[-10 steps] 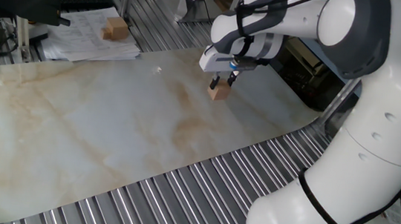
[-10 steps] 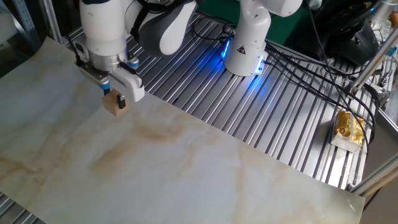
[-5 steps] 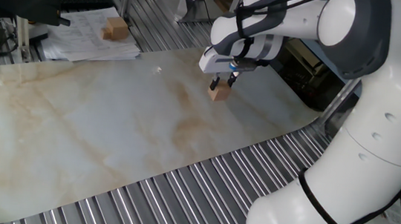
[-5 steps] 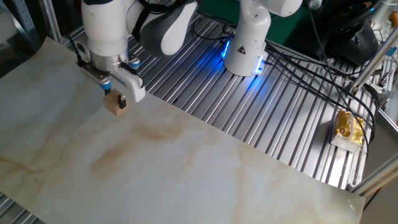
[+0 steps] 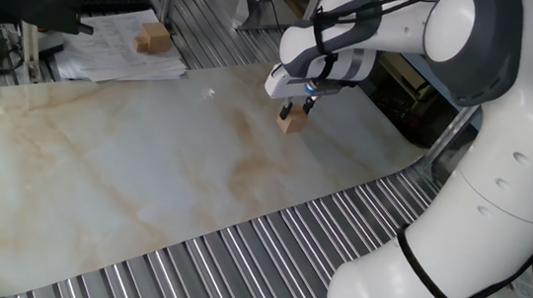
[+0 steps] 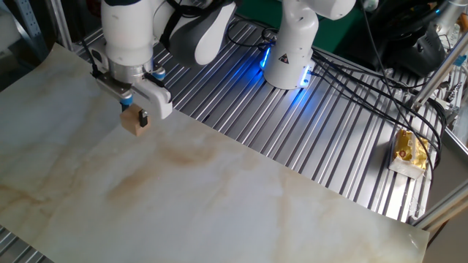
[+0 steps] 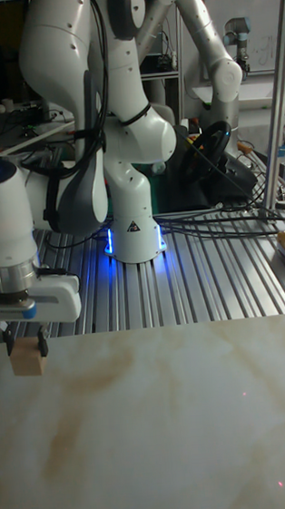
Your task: Pick up the small block on the left and move it to the right
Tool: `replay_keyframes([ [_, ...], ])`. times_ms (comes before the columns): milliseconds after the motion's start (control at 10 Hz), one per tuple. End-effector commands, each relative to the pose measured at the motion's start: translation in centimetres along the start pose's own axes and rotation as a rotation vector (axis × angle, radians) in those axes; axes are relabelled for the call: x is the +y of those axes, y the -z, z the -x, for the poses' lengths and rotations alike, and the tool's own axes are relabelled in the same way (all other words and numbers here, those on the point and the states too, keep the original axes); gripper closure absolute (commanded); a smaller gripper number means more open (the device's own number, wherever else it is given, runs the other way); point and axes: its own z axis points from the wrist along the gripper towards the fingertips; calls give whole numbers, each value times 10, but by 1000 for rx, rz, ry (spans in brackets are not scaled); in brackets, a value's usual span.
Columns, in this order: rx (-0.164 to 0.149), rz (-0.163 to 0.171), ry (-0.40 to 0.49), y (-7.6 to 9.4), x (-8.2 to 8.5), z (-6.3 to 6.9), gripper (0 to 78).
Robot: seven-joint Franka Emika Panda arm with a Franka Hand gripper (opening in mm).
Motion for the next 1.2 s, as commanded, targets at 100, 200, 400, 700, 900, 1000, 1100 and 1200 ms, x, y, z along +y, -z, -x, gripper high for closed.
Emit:
replay_keyframes([
  [100,-4,-6,76,2,-1,1,764],
  [200,-6,-6,130,2,-1,1,764],
  [400,-29,19,243,2,-1,1,764],
  [700,-20,7,308,2,-1,1,764],
  [900,-22,-46,300,2,-1,1,764],
  [1000,-23,-51,299,2,-1,1,764],
  [1100,-33,-13,308,2,-1,1,764],
  [1200,-26,21,307,2,-1,1,764],
])
